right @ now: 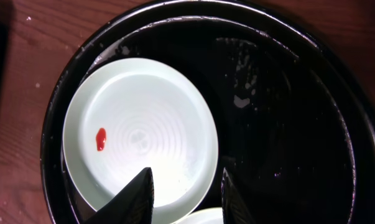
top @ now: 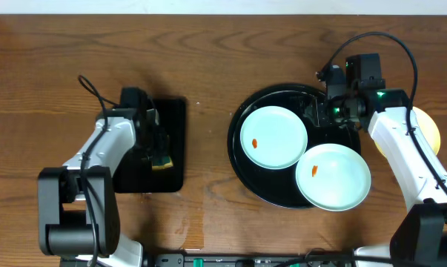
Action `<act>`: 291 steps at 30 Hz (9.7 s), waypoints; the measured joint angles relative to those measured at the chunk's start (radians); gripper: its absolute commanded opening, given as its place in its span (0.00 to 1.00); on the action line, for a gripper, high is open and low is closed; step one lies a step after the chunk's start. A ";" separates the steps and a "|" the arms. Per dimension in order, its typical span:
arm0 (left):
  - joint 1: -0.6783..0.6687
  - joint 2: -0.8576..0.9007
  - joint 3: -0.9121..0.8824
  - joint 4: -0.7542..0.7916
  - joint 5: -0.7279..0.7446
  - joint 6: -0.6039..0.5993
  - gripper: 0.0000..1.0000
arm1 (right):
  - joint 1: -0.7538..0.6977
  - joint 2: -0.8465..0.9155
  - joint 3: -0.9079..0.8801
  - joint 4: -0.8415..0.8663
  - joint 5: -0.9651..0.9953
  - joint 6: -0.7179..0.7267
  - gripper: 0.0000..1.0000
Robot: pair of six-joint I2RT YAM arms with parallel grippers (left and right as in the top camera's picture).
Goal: Clean dirty plates on tray and stack at the side
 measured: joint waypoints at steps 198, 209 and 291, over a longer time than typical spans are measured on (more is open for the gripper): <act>0.037 -0.082 0.105 -0.220 -0.118 -0.152 0.85 | -0.083 0.333 0.026 0.009 -0.013 -0.072 0.25; 0.037 -0.082 0.105 -0.220 -0.118 -0.152 0.85 | -0.079 0.371 0.026 0.053 -0.060 -0.059 0.01; 0.037 -0.082 0.105 -0.220 -0.118 -0.152 0.86 | 0.638 -0.066 0.043 -0.020 1.463 -0.032 0.01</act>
